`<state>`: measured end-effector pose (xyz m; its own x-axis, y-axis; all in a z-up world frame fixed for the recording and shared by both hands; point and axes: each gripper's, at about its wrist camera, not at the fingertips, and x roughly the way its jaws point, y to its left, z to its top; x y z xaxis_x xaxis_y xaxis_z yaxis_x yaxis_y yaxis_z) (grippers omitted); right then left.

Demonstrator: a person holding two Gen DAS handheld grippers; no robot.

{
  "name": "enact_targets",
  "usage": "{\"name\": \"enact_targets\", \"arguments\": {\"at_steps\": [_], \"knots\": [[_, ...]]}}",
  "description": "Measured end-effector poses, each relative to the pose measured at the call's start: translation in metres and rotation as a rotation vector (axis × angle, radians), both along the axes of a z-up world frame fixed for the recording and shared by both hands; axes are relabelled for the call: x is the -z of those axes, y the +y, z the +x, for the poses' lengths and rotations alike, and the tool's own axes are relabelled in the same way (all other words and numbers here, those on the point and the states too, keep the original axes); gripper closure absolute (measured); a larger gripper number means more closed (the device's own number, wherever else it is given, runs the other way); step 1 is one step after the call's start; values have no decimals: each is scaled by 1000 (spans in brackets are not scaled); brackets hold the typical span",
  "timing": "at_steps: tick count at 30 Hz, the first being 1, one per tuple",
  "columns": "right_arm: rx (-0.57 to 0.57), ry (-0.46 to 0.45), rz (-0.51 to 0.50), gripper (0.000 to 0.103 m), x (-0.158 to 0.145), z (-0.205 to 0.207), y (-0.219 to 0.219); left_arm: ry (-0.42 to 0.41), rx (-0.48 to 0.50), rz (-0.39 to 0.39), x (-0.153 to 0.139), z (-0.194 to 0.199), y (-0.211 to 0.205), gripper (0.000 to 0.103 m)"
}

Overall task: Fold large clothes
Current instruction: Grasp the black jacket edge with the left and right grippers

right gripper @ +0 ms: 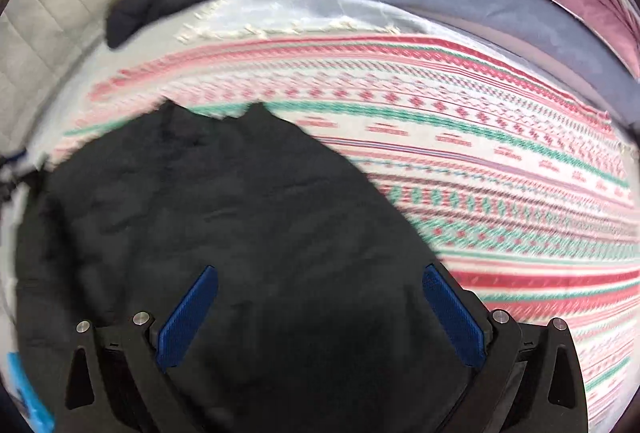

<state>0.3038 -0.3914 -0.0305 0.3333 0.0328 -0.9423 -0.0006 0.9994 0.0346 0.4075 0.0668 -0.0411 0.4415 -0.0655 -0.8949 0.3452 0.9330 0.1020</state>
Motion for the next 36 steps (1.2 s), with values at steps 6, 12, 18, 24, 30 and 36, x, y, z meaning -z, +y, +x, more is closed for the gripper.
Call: {"name": "enact_targets", "arguments": {"at_steps": [6, 12, 18, 24, 30, 36], "knots": [[-19, 54, -54, 0, 32, 8, -20, 102, 39, 29, 71, 26, -8, 1], [57, 87, 24, 0, 64, 7, -39, 86, 18, -97, 68, 14, -3, 24], [86, 27, 41, 71, 45, -7, -9, 48, 61, -110, 42, -34, -19, 90], [57, -137, -149, 93, -1, 1, 31, -109, -81, -175, 7, -47, 4, 93], [42, -349, -286, 93, -34, 46, 66, -296, -232, -196, -7, -29, 25, 92], [107, -283, -289, 81, 7, 102, 69, -260, -296, -185, 14, -3, 35, 53]]}}
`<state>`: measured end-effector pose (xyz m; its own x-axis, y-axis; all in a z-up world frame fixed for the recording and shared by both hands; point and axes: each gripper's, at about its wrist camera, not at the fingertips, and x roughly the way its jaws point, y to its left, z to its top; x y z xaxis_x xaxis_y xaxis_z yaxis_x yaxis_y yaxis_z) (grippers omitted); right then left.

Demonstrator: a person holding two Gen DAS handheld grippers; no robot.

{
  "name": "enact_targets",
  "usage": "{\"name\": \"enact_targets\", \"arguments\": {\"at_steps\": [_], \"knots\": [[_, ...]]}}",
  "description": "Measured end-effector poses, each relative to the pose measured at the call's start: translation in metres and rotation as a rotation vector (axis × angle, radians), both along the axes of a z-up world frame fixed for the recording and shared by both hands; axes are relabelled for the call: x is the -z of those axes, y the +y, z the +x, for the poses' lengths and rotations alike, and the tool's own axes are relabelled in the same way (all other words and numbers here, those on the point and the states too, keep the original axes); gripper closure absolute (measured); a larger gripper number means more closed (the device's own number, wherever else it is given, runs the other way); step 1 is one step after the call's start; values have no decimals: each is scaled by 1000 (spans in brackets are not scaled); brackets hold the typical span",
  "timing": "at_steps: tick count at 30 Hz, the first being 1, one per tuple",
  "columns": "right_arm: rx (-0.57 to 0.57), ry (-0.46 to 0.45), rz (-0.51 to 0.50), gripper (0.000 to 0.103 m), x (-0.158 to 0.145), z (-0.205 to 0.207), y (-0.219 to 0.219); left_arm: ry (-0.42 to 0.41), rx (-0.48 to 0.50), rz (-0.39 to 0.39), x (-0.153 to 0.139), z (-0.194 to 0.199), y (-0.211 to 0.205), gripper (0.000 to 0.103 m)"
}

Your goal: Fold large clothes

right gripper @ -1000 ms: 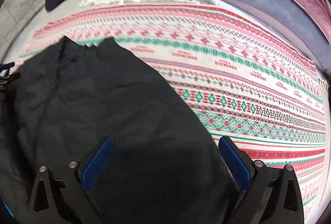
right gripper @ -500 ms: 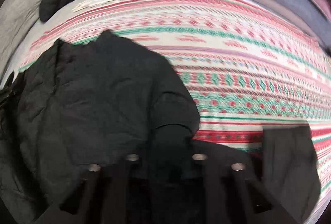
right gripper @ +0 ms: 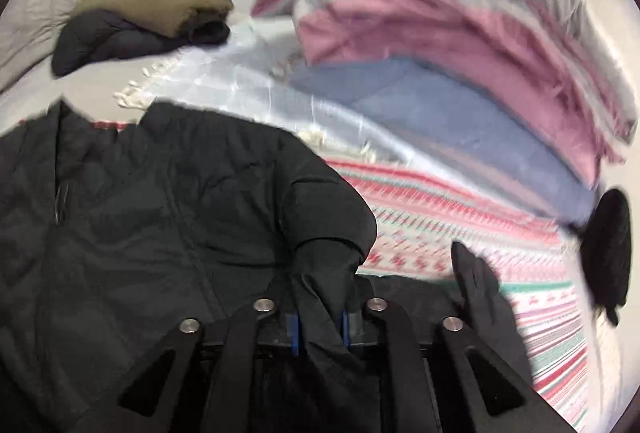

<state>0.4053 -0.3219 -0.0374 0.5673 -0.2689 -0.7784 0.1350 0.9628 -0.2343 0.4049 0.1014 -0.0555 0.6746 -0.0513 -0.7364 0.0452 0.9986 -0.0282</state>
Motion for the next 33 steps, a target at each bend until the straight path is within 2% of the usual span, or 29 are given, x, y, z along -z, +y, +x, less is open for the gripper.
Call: {"name": "enact_targets", "arguments": {"at_steps": [1, 3, 4, 9, 11, 13, 15, 18, 21, 23, 25, 26, 29, 30, 31, 33], "knots": [[13, 21, 23, 78, 8, -3, 2, 0, -20, -8, -2, 0, 5, 44], [34, 46, 86, 59, 18, -2, -4, -18, -26, -37, -10, -7, 11, 30], [27, 35, 123, 56, 16, -5, -7, -20, -16, -57, -17, -13, 17, 24], [24, -43, 283, 35, -23, -37, -24, 31, 16, -46, -35, -38, 30, 22], [22, -68, 358, 31, -45, -56, -29, 50, 34, -71, -41, -53, 32, 22], [15, -86, 423, 27, -60, -84, -28, 76, 54, -121, -43, -68, 31, 22], [6, -83, 431, 24, -69, -114, -23, 115, 70, -193, -43, -82, 30, 22], [-33, -48, 438, 23, -71, -154, -8, 185, 110, -344, -38, -96, 21, 22], [-86, 3, 462, 23, -63, -194, 7, 223, 110, -389, -31, -97, 5, 22], [-105, 32, 468, 23, -56, -215, 14, 248, 85, -394, -24, -94, -4, 27], [-114, 70, 453, 23, -48, -235, 20, 245, 43, -375, -19, -91, -9, 44], [-112, 75, 449, 23, -46, -244, 21, 238, 23, -368, -18, -89, -11, 47], [-82, 77, 475, 23, -40, -267, 18, 231, -18, -399, -12, -87, -12, 64], [-72, 83, 498, 23, -37, -277, 16, 231, -22, -415, -11, -88, -13, 80], [-57, 83, 525, 23, -33, -287, 13, 230, -23, -421, -10, -90, -13, 91], [-36, 83, 573, 23, -25, -303, 9, 215, -23, -418, -16, -98, -15, 96]]}}
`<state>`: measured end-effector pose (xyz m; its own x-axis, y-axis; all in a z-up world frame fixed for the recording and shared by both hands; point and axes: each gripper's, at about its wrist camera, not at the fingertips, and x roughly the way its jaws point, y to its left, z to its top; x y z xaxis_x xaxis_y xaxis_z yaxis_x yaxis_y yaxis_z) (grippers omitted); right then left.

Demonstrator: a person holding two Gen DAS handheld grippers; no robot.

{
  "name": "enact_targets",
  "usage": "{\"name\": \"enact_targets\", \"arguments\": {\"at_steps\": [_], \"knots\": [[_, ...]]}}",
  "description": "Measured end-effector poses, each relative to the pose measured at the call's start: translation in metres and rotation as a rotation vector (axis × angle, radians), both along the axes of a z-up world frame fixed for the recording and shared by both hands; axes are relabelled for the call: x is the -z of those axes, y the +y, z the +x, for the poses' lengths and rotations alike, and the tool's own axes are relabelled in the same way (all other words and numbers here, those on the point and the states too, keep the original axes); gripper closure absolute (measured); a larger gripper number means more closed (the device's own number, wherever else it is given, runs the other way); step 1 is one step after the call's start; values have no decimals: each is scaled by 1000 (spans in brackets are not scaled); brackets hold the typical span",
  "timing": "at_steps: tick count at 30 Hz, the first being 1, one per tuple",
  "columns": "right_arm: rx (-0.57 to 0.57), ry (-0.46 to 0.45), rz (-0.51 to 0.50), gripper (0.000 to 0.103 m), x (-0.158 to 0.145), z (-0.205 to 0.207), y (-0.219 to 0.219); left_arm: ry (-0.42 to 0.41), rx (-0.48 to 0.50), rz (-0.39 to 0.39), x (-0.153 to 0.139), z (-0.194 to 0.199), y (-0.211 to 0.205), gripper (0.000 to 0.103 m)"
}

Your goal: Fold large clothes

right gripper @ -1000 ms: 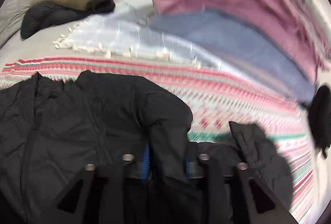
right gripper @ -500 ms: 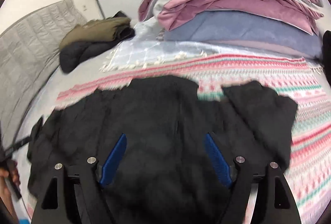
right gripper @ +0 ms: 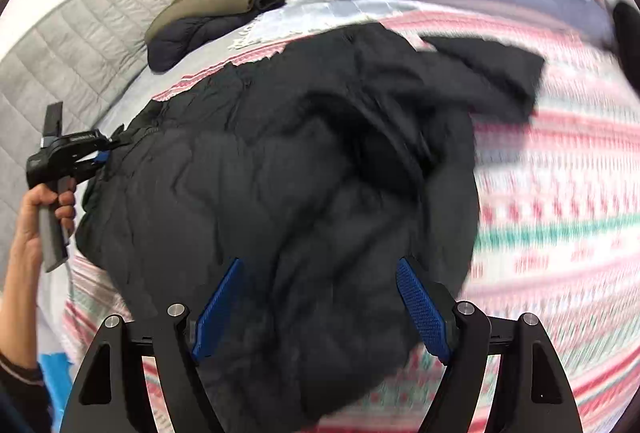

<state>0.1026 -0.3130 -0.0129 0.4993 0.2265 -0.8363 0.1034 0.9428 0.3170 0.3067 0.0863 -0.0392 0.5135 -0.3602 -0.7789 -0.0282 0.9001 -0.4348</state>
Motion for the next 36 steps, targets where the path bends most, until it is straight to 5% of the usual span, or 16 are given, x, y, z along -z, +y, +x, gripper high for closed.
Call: {"name": "enact_targets", "arguments": {"at_steps": [10, 17, 19, 21, 26, 29, 31, 36], "knots": [[78, 118, 186, 23, 37, -63, -7, -209, 9, -85, -87, -125, 11, 98], [133, 144, 229, 24, 62, -87, -9, -240, 57, -53, -82, -230, 13, 98], [142, 127, 200, 36, 60, -93, -9, -209, 77, -53, -67, -252, 12, 98], [123, 144, 182, 87, 59, -96, -11, -178, 93, -66, -55, -271, 14, 98], [102, 94, 95, 94, 21, -116, -40, -101, 220, -46, -35, -308, 7, 93], [152, 78, 45, 94, 0, -121, -66, -46, 321, 5, -32, -324, 1, 68], [192, 91, -8, 94, -7, -122, -84, -39, 367, 20, -35, -338, 3, 40], [278, 118, 8, 84, -7, -124, -111, -61, 411, 6, -54, -371, 34, 29]]}}
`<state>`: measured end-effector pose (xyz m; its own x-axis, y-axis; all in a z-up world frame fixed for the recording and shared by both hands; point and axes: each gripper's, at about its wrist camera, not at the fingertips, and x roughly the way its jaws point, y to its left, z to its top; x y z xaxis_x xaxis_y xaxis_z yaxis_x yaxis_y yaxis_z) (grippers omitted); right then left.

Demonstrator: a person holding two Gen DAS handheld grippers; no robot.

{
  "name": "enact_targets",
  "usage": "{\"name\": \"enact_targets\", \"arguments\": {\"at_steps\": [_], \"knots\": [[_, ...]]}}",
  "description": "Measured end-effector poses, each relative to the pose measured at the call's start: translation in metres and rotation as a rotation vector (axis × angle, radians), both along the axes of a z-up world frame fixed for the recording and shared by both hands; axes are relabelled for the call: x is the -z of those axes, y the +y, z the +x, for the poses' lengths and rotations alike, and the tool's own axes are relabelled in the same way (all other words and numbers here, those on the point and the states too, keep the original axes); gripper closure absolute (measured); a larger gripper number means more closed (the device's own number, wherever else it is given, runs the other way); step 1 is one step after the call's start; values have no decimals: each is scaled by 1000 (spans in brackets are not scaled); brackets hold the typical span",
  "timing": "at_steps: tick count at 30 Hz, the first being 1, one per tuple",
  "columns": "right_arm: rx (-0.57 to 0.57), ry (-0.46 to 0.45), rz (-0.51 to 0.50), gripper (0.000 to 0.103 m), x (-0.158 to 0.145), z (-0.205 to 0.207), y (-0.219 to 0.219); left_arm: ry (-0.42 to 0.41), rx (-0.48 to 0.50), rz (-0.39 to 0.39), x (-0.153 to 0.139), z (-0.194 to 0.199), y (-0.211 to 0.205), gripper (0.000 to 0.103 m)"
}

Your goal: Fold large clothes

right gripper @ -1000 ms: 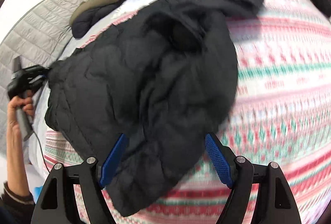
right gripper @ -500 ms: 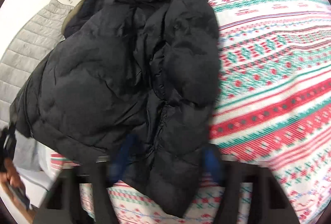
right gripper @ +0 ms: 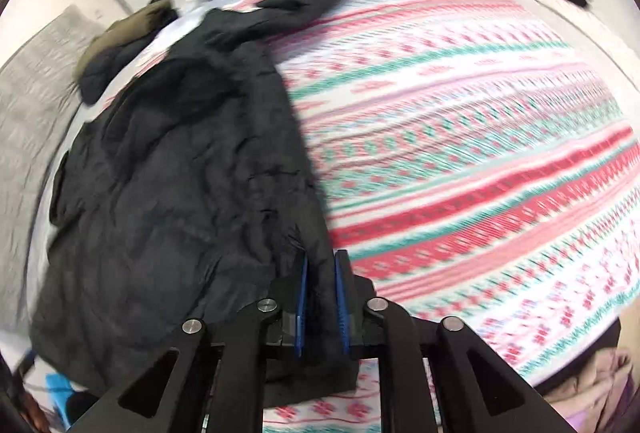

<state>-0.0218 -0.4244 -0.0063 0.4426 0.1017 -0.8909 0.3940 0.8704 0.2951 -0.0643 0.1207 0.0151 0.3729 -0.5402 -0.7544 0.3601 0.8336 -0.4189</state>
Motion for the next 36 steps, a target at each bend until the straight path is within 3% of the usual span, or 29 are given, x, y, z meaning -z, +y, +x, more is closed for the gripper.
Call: {"name": "enact_targets", "arguments": {"at_steps": [2, 4, 5, 6, 7, 9, 11, 13, 14, 15, 16, 17, 18, 20, 23, 26, 29, 31, 34, 36], "knots": [[-1, -26, 26, 78, -1, -2, -4, -76, -49, 43, -13, -6, 21, 20], [-8, -57, 54, 65, -5, -2, -5, -123, -104, 94, -17, 0, 36, 17], [-8, -71, 66, 49, -4, -3, -5, -119, -136, 127, -13, 8, 43, 16], [-7, -83, 73, 34, 4, -9, -8, -103, -156, 145, -6, 16, 48, 16], [-4, -100, 81, 29, 9, -12, -12, -62, -183, 159, 9, 29, 55, 16], [-14, -130, 129, 28, 17, -7, -10, 19, -205, 159, 40, 52, 61, 16], [-1, -146, 168, 28, 26, -35, -25, 105, -206, 137, 72, 66, 66, 19], [18, -121, 185, 31, 39, -36, -25, 182, -200, 110, 99, 78, 63, 36], [13, -112, 192, 47, 45, -35, -23, 211, -200, 89, 108, 81, 62, 41], [-5, -94, 205, 66, 51, -33, -18, 243, -198, 56, 116, 85, 60, 52], [-18, -78, 200, 74, 54, -31, -15, 252, -192, 37, 118, 85, 59, 77], [-29, -72, 188, 83, 55, -31, -12, 230, -202, -15, 112, 84, 62, 88], [-45, -76, 170, 85, 52, -31, -8, 183, -224, -31, 102, 80, 65, 91], [-72, -90, 145, 87, 45, -34, -1, 87, -243, 39, 83, 73, 69, 92], [-119, -58, 85, 88, 44, -38, 10, 117, -258, 114, 89, 75, 75, 92], [-159, 48, -52, 90, 62, -36, 25, 160, -219, 240, 107, 74, 62, 75], [-181, 79, -134, 85, 51, -33, 34, 96, -241, 327, 89, 68, 53, 57], [-205, 81, -175, 82, 39, -28, 38, 19, -260, 347, 69, 63, 50, 35], [-252, 33, -161, 63, 15, -16, 40, -91, -240, 347, 37, 65, 36, 24], [-276, -21, -142, 42, 0, -4, 41, -139, -197, 331, 18, 71, 13, 20]]}}
